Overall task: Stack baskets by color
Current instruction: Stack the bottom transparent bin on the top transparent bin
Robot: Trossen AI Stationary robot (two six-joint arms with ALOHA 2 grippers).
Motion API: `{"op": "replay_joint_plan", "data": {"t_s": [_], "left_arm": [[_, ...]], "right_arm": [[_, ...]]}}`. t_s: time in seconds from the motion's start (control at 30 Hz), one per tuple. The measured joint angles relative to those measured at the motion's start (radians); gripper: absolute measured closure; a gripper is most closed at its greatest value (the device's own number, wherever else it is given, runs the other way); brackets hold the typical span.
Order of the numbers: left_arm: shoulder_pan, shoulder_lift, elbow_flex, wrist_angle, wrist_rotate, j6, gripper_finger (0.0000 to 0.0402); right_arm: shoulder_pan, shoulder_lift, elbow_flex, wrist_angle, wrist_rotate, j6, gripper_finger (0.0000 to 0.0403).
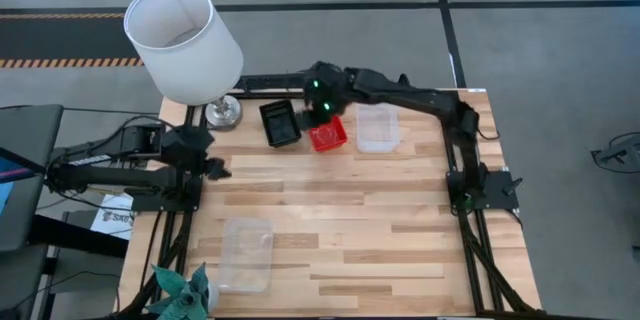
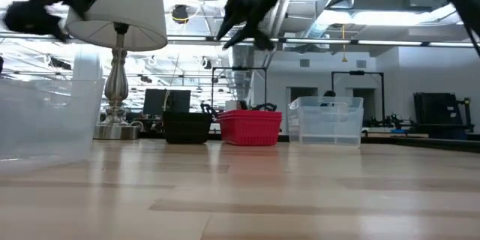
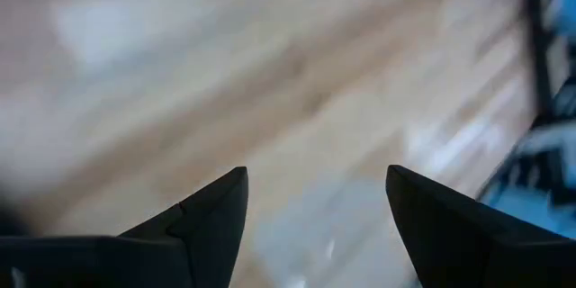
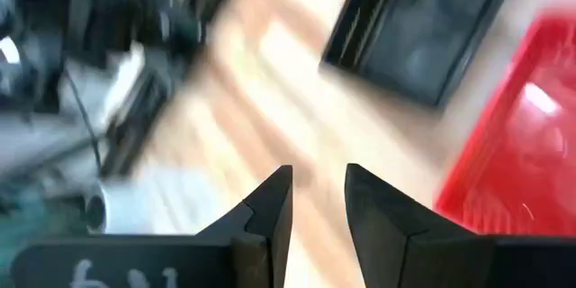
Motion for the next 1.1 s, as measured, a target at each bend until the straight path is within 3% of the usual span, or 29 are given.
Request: {"op": "replay_joint_plan", "data": {"t_s": [0.17,0.37,0.63,0.77,1.1], "left_arm": [[-0.076,0.033,0.0,-0.179,0.059,-0.021,0.015],[-0.215,0.063,0.0,-0.127,0.022,-0.072,0.015],[-0.438,0.184,-0.003,-0.086,-0.069,-0.146,0.015],[-0.535,0.257,-0.003,-0.044,-0.099,-0.194,0.015],[-0.708,0.409,-0.003,0.047,-0.141,-0.409,0.015]], "right_arm": [[0.178,-0.073,0.0,-0.231,0.192,0.015,0.0279],[0.4,-0.087,0.0,-0.33,0.364,0.201,0.0279],[0.604,-0.086,0.0,-0.381,0.48,0.492,0.028],[0.676,-0.086,0.0,-0.433,0.489,0.605,0.028],[0.775,-0.086,0.0,-0.507,0.55,0.673,0.028]]}}
